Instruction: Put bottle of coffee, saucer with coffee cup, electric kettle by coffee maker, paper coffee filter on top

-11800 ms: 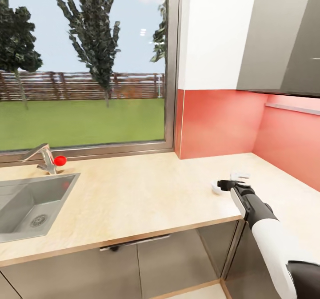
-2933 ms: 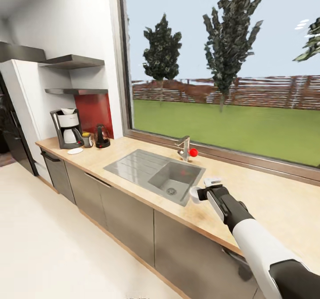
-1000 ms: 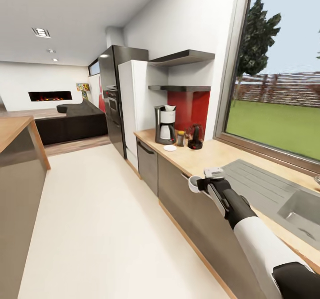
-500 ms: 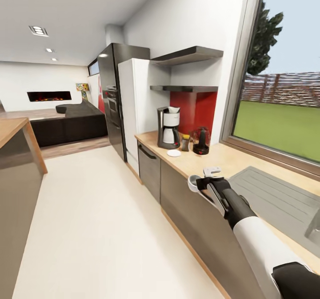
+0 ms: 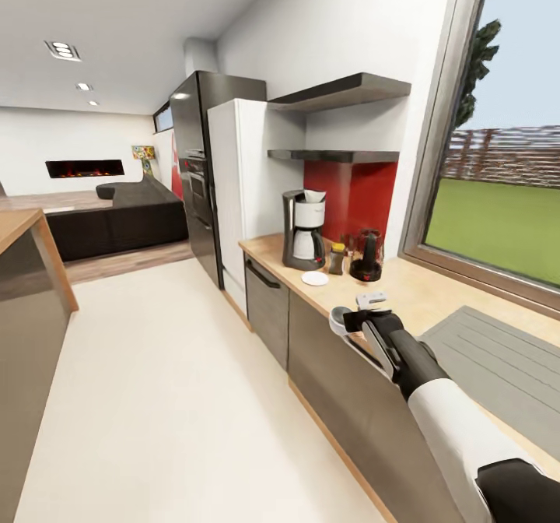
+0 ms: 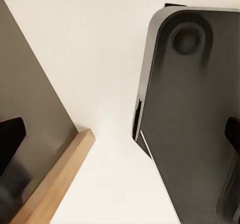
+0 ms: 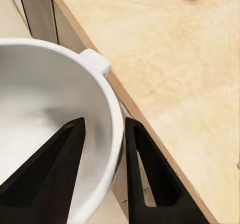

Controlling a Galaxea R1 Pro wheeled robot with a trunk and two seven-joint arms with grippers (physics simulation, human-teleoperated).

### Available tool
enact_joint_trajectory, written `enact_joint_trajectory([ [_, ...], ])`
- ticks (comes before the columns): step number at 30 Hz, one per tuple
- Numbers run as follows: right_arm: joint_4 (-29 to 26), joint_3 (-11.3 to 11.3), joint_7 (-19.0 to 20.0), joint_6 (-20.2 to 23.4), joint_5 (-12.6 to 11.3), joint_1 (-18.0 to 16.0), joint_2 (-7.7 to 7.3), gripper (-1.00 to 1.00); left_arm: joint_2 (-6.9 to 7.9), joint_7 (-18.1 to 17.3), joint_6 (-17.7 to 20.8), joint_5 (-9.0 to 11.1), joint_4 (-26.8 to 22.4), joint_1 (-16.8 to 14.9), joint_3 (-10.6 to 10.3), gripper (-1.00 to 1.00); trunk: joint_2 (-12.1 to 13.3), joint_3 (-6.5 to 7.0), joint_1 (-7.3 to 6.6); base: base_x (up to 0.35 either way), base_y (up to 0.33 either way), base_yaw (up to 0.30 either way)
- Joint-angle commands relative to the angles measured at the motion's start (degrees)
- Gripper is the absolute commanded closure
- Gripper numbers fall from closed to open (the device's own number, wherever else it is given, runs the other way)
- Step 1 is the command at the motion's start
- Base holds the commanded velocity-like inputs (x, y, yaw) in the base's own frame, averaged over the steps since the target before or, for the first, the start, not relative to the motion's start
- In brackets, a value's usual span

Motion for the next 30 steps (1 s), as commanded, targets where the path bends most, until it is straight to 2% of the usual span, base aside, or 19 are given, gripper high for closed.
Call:
enact_joint_trajectory([
  [1, -0.1, 0.3, -0.5, 0.3, -0.5, 0.0, -0.07, 1.00, -0.01, 0.0, -0.2, 0.2, -0.1, 0.0, 0.4, -1.00, -0.1, -0.08, 0.05, 0.330, 0.125, 0.000],
  [20, 0.0, 0.2, -0.5, 0.3, -0.4, -0.1, -0.23, 1.00, -0.03, -0.1, -0.2, 0.2, -0.1, 0.0, 0.4, -1.00, -0.1, -0.08, 0.05, 0.330, 0.123, -0.003],
  [30, 0.0, 0.2, -0.5, 0.3, -0.4, -0.1, -0.17, 1.00, 0.02, -0.1, -0.2, 0.2, -0.1, 0.0, 0.4, -1.00, -0.1, -0.08, 0.05, 0.330, 0.122, -0.193],
])
